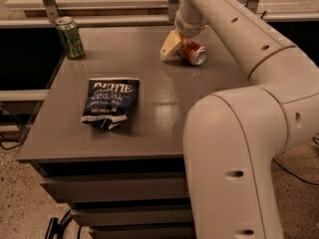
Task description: Place coke can upright
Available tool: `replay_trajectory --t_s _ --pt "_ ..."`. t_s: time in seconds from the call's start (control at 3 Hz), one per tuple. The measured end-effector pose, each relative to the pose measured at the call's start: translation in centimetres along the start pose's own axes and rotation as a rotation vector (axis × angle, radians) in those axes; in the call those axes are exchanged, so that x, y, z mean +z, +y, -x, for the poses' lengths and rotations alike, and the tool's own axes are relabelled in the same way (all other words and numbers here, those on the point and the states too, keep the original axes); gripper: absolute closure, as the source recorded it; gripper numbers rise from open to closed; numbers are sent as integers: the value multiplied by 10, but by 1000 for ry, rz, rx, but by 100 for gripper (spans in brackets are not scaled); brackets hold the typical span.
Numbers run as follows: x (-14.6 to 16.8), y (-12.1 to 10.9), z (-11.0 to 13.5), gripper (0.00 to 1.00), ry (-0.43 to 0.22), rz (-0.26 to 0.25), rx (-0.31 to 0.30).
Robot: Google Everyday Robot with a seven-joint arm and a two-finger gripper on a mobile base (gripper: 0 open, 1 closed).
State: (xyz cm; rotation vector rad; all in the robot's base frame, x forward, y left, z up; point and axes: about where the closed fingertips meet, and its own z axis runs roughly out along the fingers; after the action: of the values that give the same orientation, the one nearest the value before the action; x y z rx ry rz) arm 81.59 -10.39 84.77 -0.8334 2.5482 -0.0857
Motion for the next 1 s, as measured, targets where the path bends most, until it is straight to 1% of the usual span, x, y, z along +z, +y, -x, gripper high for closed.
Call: replay_trajectory --t_s 0.33,0.67,1.0 --pt "0 -1 2 0 -4 2 3" --pt "1 -2 4 17 -7 2 1" --pt "2 -3 3 41 -7 3 0"
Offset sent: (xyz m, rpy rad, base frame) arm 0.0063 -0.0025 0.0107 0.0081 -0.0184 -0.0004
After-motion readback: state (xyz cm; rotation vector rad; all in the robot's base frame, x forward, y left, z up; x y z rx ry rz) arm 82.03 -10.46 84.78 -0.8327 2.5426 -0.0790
